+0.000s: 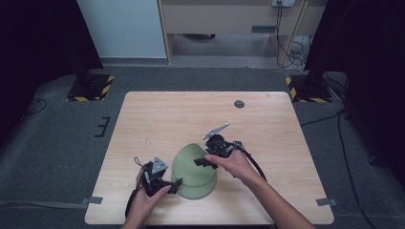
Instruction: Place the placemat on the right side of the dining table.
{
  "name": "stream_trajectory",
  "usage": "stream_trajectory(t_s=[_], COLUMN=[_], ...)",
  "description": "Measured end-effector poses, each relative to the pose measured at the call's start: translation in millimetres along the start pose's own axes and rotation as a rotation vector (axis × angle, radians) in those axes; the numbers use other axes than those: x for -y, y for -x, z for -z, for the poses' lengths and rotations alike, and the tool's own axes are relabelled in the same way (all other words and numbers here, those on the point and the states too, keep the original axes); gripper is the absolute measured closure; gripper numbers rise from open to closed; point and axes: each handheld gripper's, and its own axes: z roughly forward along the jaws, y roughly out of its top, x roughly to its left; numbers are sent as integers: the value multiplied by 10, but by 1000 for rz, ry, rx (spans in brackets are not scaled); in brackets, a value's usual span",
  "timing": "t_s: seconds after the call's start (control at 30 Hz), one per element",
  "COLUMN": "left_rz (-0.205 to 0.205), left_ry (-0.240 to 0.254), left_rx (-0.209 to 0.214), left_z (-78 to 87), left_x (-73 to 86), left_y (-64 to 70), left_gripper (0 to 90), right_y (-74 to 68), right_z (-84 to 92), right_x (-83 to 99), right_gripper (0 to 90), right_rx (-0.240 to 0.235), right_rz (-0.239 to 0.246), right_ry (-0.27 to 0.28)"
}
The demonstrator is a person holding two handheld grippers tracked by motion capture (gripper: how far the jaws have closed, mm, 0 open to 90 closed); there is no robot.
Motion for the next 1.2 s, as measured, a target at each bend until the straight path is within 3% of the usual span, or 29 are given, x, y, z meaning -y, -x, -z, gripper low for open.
stream_trajectory(t_s=[0.2,0.5,0.7,0.87,0.97,1.2], left_rz=[0,0,-1,-2,-2,-4], left_ry=[0,1,1,0,0,1], left_rx=[1,-1,-1,-2,-2,-2], left_z=[0,1,1,2,2,2], left_x=[0,1,1,0,0,0], left_y=[-2,1,1,2,2,3], left_gripper=[0,0,0,0,0,0], right_y=[70,138,156,159,156,159], right_z=[-20,50,71,83,76,78], right_x=[40,43,42,40,39,47], right_gripper=[485,736,846,852,805,844], right_rx=[-5,-2,-9,-25,-45,-31], right_rz=[-17,-34,-38,-34,-45,-29], right_ry=[-10,39,58,58,56,32])
